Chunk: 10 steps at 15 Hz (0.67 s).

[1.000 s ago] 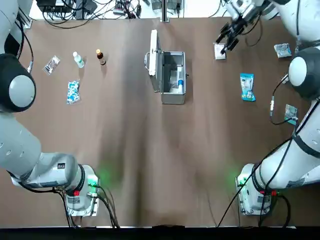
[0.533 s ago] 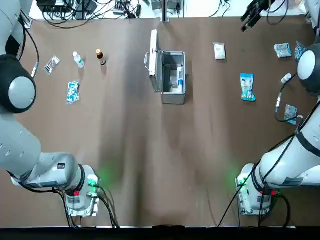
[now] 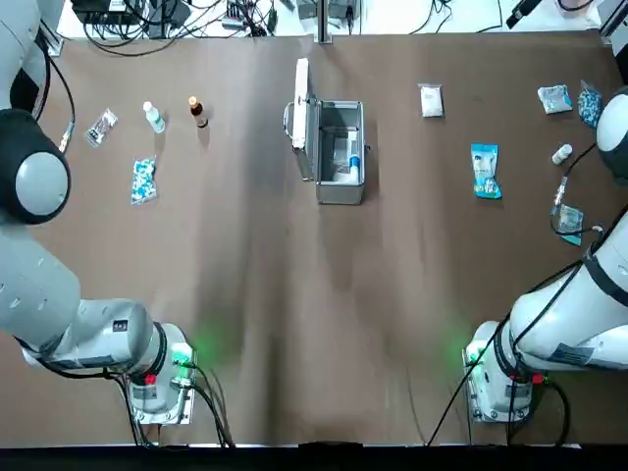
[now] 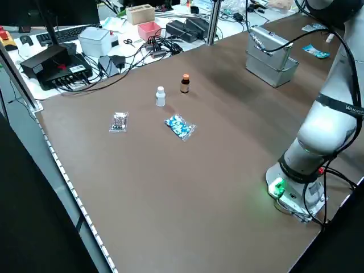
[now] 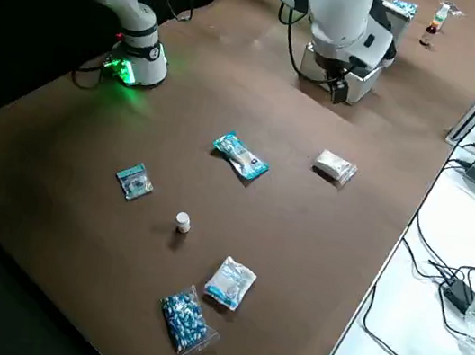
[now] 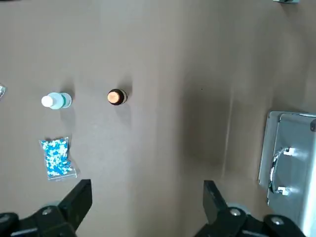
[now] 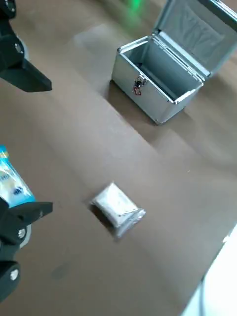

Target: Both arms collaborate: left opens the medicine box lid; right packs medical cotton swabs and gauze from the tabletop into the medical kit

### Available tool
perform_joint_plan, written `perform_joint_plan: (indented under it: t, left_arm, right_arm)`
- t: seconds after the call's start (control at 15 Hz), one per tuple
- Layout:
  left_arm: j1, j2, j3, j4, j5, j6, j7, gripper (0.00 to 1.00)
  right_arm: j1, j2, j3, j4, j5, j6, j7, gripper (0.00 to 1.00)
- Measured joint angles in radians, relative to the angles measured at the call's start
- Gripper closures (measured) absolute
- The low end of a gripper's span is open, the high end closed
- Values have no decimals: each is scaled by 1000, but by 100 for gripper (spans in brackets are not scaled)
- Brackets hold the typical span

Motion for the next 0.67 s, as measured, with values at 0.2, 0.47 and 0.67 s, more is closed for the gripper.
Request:
perform_joint_plan:
  t: [0.2, 0.47, 0.67]
  left_arm:
    - [1, 0, 0, -1, 0, 0, 0, 0]
    - [17, 0, 1, -4, 0, 3, 46, 0]
    - [30, -1, 1, -4, 0, 5, 65, 0]
  right_arm:
    - [-10, 0, 0, 1, -35, -25, 154, 2]
    - [6, -9, 17, 85, -211, -72, 508, 2]
    - [32, -16, 19, 96, -282, -81, 604, 2]
